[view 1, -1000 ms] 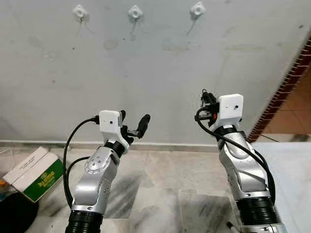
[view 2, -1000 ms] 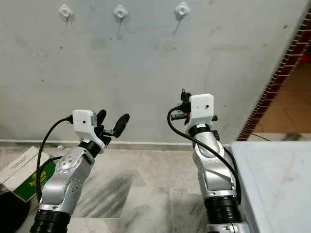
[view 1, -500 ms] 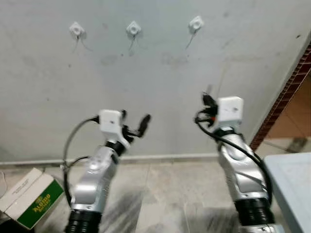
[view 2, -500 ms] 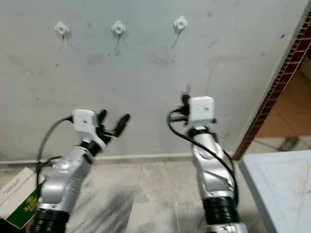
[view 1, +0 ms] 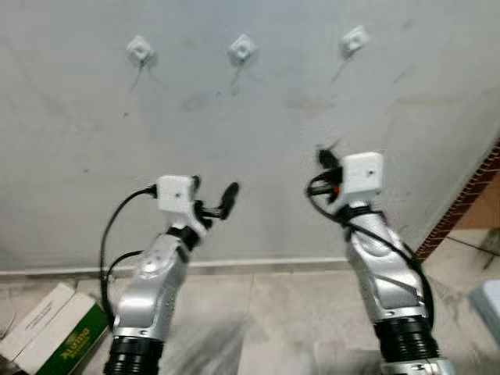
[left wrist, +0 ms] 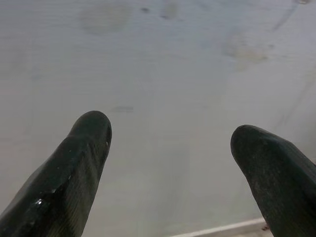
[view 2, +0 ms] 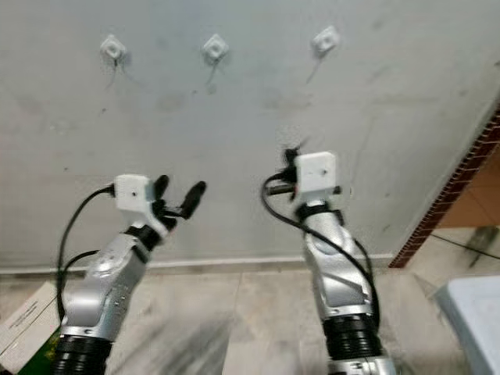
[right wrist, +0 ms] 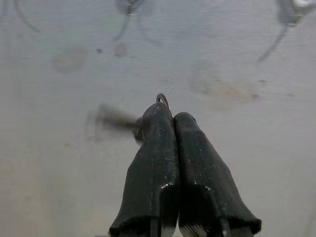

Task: Hang keys on a hook

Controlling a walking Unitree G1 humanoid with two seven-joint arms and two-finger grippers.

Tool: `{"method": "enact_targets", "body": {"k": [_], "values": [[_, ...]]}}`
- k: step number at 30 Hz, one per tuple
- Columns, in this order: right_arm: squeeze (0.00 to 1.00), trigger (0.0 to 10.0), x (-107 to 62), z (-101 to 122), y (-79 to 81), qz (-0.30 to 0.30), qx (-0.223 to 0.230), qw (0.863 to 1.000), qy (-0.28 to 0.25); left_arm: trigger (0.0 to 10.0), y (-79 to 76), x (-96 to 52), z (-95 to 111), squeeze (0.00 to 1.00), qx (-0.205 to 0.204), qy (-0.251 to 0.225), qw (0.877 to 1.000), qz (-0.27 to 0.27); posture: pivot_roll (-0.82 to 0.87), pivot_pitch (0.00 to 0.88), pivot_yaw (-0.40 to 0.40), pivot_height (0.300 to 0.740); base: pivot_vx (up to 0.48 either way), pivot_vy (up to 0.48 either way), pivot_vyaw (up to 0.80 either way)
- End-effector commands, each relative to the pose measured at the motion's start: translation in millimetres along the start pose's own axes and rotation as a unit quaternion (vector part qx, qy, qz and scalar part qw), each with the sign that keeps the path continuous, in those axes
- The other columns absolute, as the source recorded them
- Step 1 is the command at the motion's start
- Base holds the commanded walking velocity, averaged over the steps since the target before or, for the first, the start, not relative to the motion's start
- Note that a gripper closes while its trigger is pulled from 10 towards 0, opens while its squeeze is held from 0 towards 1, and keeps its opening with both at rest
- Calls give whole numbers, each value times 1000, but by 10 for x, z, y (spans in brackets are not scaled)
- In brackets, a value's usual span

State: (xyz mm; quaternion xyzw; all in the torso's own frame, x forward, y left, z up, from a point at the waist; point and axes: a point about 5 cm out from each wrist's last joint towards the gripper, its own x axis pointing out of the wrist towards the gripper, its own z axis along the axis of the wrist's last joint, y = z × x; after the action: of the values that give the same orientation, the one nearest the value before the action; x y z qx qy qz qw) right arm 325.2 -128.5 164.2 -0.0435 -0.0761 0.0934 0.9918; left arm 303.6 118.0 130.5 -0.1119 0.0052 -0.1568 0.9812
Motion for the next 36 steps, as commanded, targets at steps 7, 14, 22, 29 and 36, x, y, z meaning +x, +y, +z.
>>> {"method": "enact_targets", "body": {"k": [7,14,22,29,36], "values": [[0,10000,1,39,-29,-6,-3,1000,-8,10000,-60,13,-4,0,3,2,1000,-10,-21,42,78,740,0,-34,0],[0,10000,-4,34,-33,-6,-5,1000,-6,10000,-65,10,-15,0,1,3,1000,-11,-22,42,77,740,0,-336,0],[0,10000,-1,35,-33,-4,-6,1000,-7,10000,-75,11,-16,0,2,3,1000,-14,-22,39,77,740,0,-413,0],[0,10000,3,32,-12,1,-6,1000,-6,10000,-65,7,-13,0,2,2,1000,-12,-19,36,73,740,0,-305,0],[0,10000,2,35,-2,6,-2,1000,-6,10000,-38,-8,7,0,-1,-11,1000,0,-18,35,72,740,0,0,0]]}}
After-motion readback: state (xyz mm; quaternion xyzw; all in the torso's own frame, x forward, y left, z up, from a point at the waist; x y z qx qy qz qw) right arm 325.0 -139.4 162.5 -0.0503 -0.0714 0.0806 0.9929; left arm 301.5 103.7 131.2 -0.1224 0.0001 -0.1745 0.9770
